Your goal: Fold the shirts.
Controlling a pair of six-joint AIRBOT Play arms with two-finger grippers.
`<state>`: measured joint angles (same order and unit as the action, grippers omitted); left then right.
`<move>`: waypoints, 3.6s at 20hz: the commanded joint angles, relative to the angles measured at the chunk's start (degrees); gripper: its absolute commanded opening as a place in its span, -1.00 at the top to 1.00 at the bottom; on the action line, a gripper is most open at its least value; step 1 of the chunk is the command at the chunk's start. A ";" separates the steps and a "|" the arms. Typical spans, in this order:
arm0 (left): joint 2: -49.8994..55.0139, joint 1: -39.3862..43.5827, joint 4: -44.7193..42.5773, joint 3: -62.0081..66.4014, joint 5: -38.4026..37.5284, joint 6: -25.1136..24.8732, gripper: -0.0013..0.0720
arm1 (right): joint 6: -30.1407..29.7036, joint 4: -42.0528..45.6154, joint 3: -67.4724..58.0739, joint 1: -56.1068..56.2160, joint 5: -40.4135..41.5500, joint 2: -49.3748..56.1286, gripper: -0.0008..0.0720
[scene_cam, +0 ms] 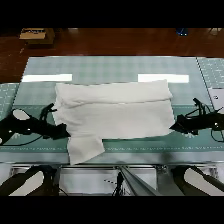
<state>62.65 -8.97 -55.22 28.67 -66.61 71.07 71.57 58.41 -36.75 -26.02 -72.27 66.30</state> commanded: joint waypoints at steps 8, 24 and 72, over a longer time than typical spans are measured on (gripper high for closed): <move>-0.83 0.07 7.78 27.74 7.04 4.44 0.92 | 1.86 -12.72 -20.31 13.27 19.39 2.38 0.90; 35.34 -1.14 8.37 48.24 7.08 3.80 0.92 | 4.17 -13.00 -31.85 17.68 37.59 26.05 0.90; 34.23 18.67 26.71 52.70 -0.28 -1.18 0.92 | 7.30 -9.11 -31.87 14.34 9.01 0.68 0.90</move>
<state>96.64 2.96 -29.10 81.38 -70.48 69.73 75.07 44.38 -68.58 -11.75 -58.78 73.38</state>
